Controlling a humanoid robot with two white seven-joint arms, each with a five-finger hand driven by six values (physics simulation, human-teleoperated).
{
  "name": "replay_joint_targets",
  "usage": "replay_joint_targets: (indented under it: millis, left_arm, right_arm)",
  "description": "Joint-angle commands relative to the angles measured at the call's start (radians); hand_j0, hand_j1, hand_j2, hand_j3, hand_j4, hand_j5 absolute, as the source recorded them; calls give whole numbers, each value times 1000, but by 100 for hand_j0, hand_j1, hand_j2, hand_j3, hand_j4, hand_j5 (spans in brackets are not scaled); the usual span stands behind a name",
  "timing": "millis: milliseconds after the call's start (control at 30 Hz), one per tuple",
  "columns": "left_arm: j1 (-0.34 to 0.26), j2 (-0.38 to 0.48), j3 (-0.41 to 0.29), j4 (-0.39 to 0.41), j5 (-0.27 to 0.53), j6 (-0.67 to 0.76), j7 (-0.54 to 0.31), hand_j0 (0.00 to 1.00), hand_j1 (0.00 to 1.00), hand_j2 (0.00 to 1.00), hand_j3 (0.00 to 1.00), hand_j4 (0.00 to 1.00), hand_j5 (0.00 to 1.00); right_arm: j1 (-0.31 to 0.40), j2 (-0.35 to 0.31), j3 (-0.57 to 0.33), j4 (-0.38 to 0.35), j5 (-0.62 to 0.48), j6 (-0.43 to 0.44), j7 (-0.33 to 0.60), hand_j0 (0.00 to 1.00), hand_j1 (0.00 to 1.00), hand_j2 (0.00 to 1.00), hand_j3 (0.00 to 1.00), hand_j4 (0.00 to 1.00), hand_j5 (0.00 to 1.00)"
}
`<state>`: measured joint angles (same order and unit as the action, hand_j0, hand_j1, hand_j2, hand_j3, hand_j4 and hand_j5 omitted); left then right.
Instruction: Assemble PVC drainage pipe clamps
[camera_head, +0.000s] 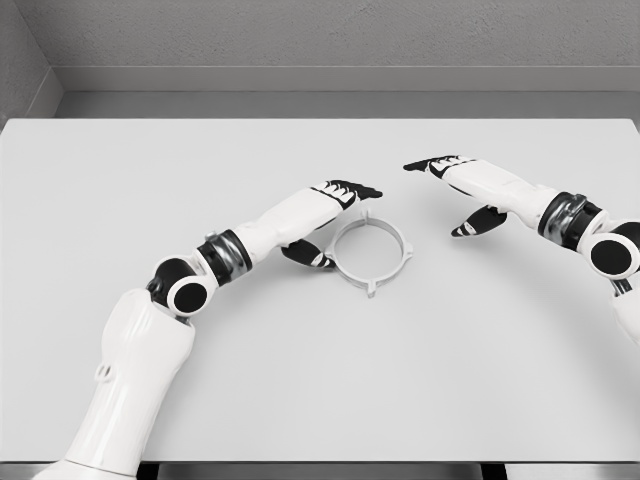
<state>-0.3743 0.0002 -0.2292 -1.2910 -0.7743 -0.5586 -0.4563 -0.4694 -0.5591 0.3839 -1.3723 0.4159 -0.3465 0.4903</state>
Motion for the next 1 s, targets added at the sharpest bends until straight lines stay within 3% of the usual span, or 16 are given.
replay_joint_targets:
  millis: [0, 67, 267, 333, 467, 500, 567, 633, 767, 967]
  left_arm:
    - [0, 0, 1, -1, 7, 2, 1, 100, 100, 100, 100, 100, 100]
    - [0, 0, 7, -4, 10, 2, 1, 100, 100, 100, 100, 100, 100]
    - [5, 4, 25, -28, 16, 2, 1, 100, 100, 100, 100, 100, 100]
    - [23, 44, 42, -62, 27, 0, 1, 100, 100, 100, 100, 100, 100]
    - [124, 214, 152, -229, 108, -9, 1, 100, 100, 100, 100, 100, 100]
    - [126, 257, 217, -249, 194, -41, 1, 100, 100, 100, 100, 100, 100]
    - [135, 431, 232, -255, 345, -52, 1, 100, 100, 100, 100, 100, 100]
    - [140, 489, 264, -240, 354, -52, 1, 100, 100, 100, 100, 100, 100]
    - [224, 595, 289, -240, 339, -52, 1, 100, 100, 100, 100, 100, 100]
    - [229, 629, 292, -221, 325, -52, 1, 100, 100, 100, 100, 100, 100]
  right_arm:
    - [0, -1, 0, -1, -5, 1, -1, 100, 100, 100, 100, 100, 100]
    - [0, -2, 0, -1, -6, 1, -1, 100, 100, 100, 100, 100, 100]
    - [-20, -136, 0, -2, -11, 0, -4, 100, 100, 100, 100, 100, 100]
    - [-26, -143, 0, -4, -11, 0, -2, 100, 100, 100, 100, 100, 100]
    - [-32, -182, 3, -42, -9, 1, -2, 100, 100, 100, 100, 100, 100]
    - [-32, -183, 4, -42, -9, 1, -2, 100, 100, 100, 100, 100, 100]
    - [-32, -189, 10, -45, -9, 1, -2, 100, 100, 100, 100, 100, 100]
    - [-32, -194, 12, -45, -11, 1, -4, 100, 100, 100, 100, 100, 100]
    - [-23, -236, 15, -97, -12, 0, -3, 100, 100, 100, 100, 100, 100]
    - [-25, -245, 13, -116, -12, 0, -3, 100, 100, 100, 100, 100, 100]
